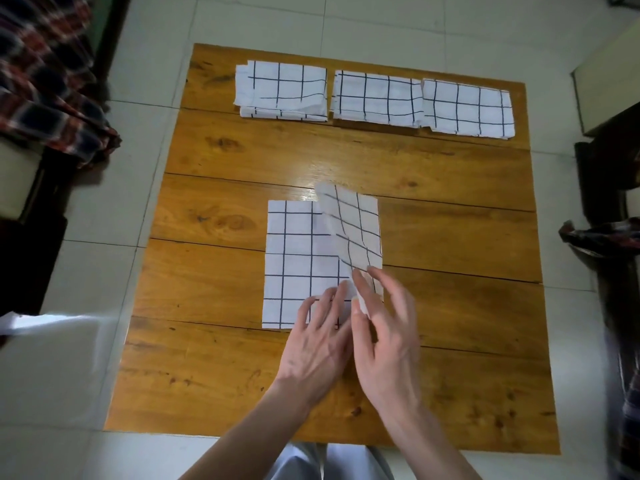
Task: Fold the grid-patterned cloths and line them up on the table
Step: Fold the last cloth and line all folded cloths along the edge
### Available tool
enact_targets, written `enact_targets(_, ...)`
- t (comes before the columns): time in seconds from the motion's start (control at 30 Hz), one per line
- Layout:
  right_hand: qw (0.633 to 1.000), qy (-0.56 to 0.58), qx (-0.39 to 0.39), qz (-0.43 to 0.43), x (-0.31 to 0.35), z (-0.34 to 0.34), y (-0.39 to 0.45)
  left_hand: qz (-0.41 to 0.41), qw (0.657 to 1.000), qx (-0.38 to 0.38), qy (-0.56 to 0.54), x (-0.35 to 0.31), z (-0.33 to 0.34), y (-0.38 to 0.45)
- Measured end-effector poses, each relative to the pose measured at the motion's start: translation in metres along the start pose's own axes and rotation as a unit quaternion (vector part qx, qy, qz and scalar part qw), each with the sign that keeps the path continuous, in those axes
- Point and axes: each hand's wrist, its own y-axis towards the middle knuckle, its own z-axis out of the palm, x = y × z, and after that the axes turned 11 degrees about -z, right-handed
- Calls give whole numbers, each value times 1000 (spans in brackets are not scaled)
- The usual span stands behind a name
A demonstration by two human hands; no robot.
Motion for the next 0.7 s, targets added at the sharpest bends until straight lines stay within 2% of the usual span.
enact_targets(0.13,998,-7,60,-7,2,9,-1,8,1000,-11,-11,6,2,-5)
enact_targets(0.3,996,18,88,15,4,19,0,45,998,-33,-15,14,-1,-16)
enact_targets(0.47,992,45,119,18,9,33,3,28,998,-34,-53,23,-1,-24)
enact_targets(0.57,991,48,128,13,10,39,5,-76,989,-78,-101,30,-12,-27)
enact_targets(0.63,991,56,125,13,11,41,7,-182,970,-106,-120,40,-20,-28)
enact_targets(0.7,991,63,121,13,13,42,7,-233,953,-112,-161,52,-26,-29)
